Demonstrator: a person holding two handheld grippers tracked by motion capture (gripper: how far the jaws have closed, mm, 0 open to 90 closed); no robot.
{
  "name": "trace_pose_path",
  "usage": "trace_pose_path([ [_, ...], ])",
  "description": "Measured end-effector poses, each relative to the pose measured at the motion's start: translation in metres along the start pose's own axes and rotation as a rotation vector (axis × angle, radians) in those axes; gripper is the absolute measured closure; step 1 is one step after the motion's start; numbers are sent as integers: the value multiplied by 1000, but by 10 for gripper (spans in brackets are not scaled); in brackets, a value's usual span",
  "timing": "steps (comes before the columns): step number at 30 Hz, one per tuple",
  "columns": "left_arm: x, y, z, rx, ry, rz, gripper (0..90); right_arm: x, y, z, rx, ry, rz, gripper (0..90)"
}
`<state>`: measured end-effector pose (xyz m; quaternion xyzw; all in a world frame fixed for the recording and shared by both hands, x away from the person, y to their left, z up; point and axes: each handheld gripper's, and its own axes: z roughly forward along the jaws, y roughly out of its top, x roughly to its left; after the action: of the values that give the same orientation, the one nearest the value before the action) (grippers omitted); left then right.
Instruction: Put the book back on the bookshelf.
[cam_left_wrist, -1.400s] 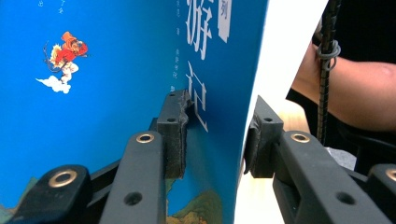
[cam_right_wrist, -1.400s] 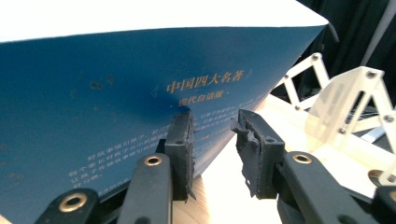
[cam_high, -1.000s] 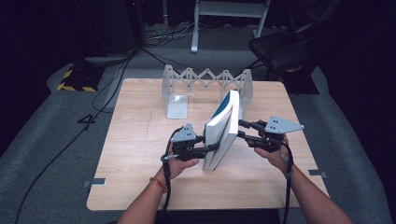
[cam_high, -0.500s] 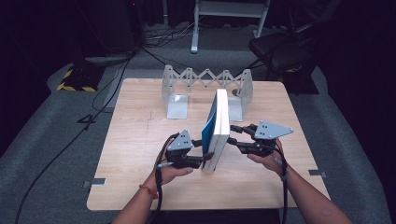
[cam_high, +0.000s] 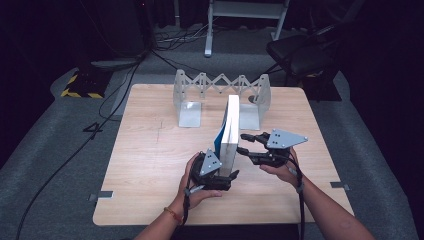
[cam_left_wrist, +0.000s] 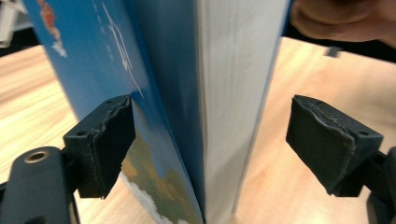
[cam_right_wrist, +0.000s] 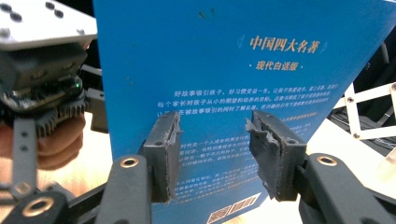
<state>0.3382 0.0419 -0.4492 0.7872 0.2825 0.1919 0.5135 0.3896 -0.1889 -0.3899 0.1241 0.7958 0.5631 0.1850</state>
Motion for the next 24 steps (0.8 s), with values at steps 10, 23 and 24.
trace_pose_path([
  [10,2,-6,10,-56,124,-74,243,2,-2,9,0,-6,15,510],
  [23,25,-10,-8,-39,95,-69,575,-12,-16,7,31,-25,50,410],
  [24,30,-11,-10,-35,81,-81,593,-17,-20,5,48,-27,58,392],
])
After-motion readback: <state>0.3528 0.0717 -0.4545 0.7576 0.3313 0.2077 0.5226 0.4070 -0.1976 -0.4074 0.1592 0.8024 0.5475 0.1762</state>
